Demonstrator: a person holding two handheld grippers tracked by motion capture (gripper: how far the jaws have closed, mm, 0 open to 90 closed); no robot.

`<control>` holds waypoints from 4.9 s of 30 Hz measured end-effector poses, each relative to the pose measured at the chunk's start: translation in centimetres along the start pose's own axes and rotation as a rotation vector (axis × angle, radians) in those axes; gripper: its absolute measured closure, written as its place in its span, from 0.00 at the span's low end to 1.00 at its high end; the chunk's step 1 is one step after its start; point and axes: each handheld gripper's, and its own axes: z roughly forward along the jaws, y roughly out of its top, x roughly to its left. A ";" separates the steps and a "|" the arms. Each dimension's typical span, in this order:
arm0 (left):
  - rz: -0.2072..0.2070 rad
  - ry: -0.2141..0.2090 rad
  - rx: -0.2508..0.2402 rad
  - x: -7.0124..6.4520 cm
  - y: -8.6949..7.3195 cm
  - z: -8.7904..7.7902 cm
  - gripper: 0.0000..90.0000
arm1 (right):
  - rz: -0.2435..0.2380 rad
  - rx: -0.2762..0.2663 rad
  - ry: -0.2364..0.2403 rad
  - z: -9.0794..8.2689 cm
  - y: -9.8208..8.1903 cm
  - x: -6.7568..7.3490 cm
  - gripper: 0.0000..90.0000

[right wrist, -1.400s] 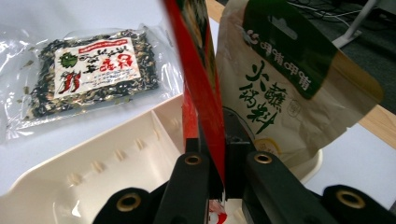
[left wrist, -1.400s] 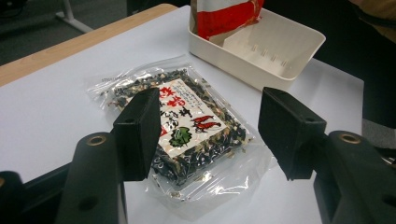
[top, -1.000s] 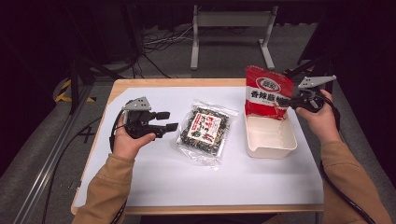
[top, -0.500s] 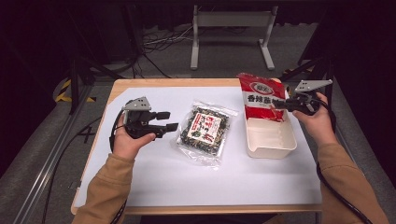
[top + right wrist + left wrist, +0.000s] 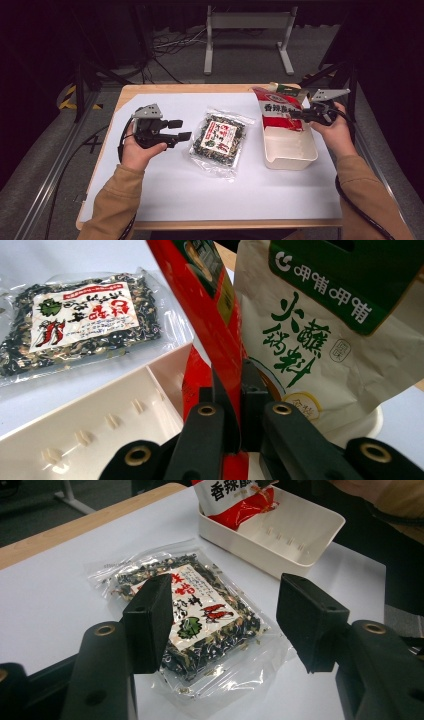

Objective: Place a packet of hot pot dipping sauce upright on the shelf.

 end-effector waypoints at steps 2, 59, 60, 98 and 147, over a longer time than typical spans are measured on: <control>-0.001 0.000 -0.001 0.0 0.0 0.0 0.45 | 0.002 0.008 -0.009 0.1 0.1 0.0 0.99; -0.014 -0.024 -0.008 0.3 -0.1 0.2 0.46 | -0.058 0.288 -0.222 1.3 -0.6 0.8 0.80; -0.012 -0.023 -0.009 0.3 -0.1 0.2 0.46 | -0.065 0.310 -0.227 1.5 -0.6 0.9 0.80; -0.018 -0.021 -0.001 0.4 -0.2 0.4 0.45 | 0.081 0.195 -0.251 -0.2 -0.5 1.0 0.70; -0.021 0.174 0.128 2.9 -1.1 2.3 0.34 | 0.061 -0.206 0.006 -7.4 0.9 10.5 0.51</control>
